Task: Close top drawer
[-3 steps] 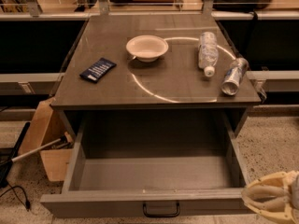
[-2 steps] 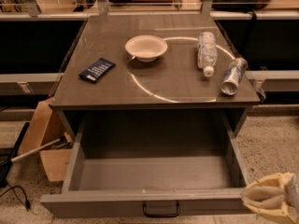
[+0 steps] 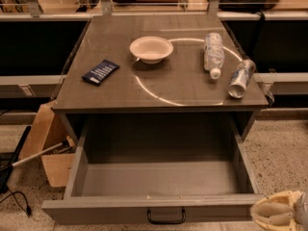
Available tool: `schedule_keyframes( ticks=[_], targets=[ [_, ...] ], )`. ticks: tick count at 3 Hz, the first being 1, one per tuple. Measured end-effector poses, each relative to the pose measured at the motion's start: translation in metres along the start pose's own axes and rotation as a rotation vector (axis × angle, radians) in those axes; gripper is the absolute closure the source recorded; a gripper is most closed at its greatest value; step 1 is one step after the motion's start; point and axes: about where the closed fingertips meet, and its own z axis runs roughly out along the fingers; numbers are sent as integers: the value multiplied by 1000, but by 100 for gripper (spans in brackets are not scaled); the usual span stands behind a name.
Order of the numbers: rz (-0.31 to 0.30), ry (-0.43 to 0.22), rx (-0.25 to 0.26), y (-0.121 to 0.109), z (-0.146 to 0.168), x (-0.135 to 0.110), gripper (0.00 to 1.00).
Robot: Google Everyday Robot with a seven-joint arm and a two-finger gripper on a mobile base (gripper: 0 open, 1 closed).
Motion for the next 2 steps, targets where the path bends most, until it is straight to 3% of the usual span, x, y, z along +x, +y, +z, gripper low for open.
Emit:
schedule_keyframes(
  ticks=[2],
  targets=[
    [23,15,12,-4,19,10,100]
  ],
)
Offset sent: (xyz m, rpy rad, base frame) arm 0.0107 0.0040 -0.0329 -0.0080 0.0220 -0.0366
